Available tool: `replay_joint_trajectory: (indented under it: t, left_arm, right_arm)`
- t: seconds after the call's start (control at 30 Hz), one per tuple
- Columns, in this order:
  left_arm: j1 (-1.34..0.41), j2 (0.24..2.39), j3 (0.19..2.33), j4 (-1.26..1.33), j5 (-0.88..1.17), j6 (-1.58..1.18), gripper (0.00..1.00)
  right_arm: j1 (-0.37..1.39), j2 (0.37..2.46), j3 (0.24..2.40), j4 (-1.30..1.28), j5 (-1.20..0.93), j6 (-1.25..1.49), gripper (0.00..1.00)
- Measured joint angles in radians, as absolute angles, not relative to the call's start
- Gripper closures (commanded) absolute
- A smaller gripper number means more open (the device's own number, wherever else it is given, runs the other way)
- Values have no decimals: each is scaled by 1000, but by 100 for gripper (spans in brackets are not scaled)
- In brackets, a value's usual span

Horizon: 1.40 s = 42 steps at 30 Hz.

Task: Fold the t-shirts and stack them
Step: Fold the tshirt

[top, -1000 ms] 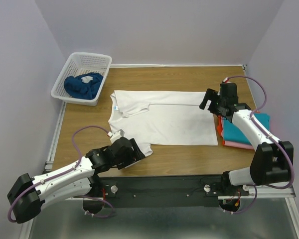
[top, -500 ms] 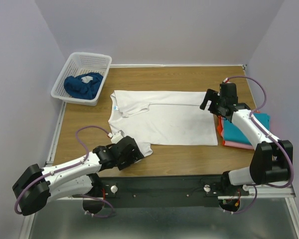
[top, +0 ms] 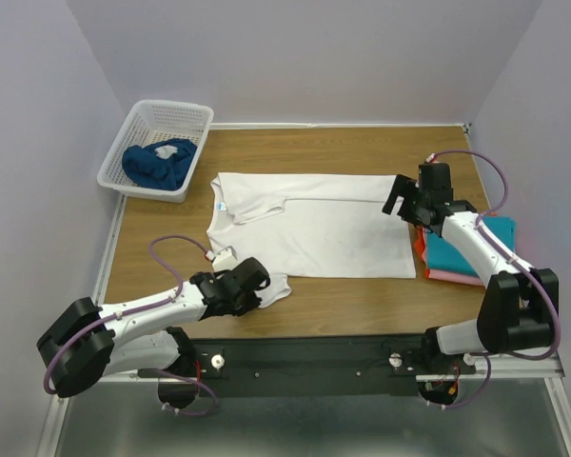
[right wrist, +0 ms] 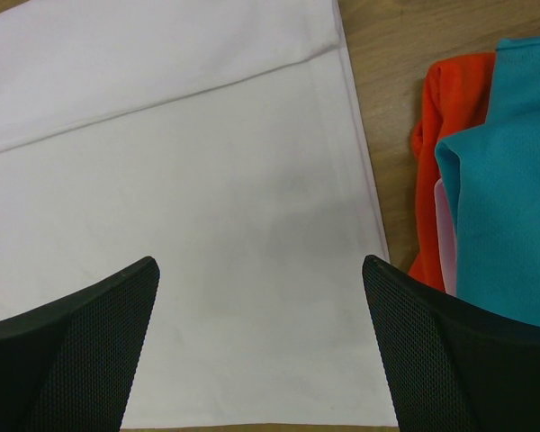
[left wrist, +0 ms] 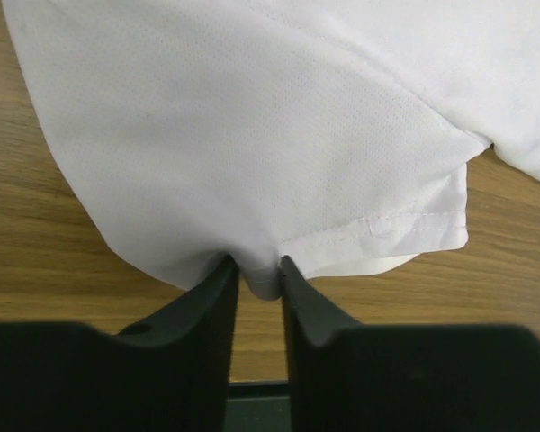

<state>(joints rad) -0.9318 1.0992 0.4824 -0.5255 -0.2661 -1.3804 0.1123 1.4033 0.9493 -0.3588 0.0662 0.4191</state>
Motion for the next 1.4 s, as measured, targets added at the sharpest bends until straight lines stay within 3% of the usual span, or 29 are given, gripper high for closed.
replay_joint_trajectory:
  t: [0.07, 0.37, 0.77, 1.27, 1.4]
  left_arm:
    - [-932, 1099, 482, -530, -274, -1381, 100]
    - [-932, 1032, 466, -531, -318, -1392, 100]
    - [-931, 949, 442, -451, -368, -1381, 100]
    - [-931, 867, 380, -387, -385, -1378, 100]
    - [-931, 867, 379, -371, -385, -1376, 100]
  right_arm:
    - [112, 1394, 936, -359, 68, 422, 0]
    - [112, 1218, 773, -361, 110, 477, 0]
    - [115, 994, 545, -399, -51, 604, 0]
    - [115, 966, 436, -422, -30, 743, 0]
    - [115, 968, 424, -427, 25, 760, 5]
